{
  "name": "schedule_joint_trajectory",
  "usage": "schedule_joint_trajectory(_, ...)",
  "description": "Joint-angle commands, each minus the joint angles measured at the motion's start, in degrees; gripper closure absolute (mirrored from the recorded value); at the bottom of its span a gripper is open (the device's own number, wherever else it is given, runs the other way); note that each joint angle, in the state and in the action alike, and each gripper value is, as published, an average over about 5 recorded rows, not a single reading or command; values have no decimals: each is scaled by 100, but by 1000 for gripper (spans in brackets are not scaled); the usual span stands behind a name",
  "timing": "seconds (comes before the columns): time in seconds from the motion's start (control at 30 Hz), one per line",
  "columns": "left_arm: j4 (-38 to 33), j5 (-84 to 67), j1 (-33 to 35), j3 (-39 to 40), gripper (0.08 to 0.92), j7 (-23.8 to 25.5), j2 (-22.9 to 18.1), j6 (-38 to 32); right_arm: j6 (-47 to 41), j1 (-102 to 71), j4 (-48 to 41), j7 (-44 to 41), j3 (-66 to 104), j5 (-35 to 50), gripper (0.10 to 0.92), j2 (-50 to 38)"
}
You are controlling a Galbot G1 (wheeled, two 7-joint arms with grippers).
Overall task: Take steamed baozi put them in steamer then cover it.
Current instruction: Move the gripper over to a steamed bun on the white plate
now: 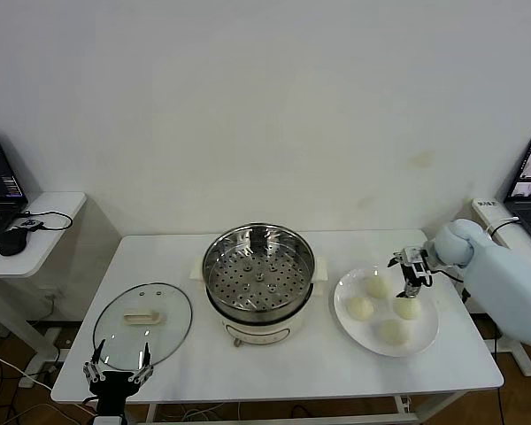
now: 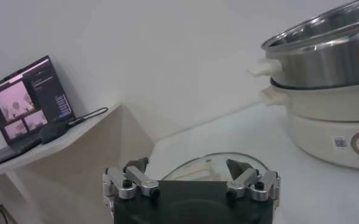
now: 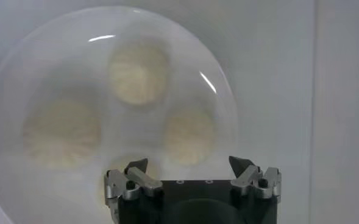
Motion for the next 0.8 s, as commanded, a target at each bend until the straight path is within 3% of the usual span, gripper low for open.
schedule_joint_trajectory(0.03, 84, 43, -13, -23, 177, -16, 15, -45, 52, 236, -613, -86, -298, -188, 203, 469)
schedule_joint_trajectory(0.3, 152, 66, -50, -50, 177, -32, 16, -111, 54, 118, -859, 27, -173, -427, 228, 664)
schedule_joint_trajectory(0.8, 185, 108, -76, -54, 177, -45, 11, -166, 101, 207, -939, 53, -151, -414, 404, 789)
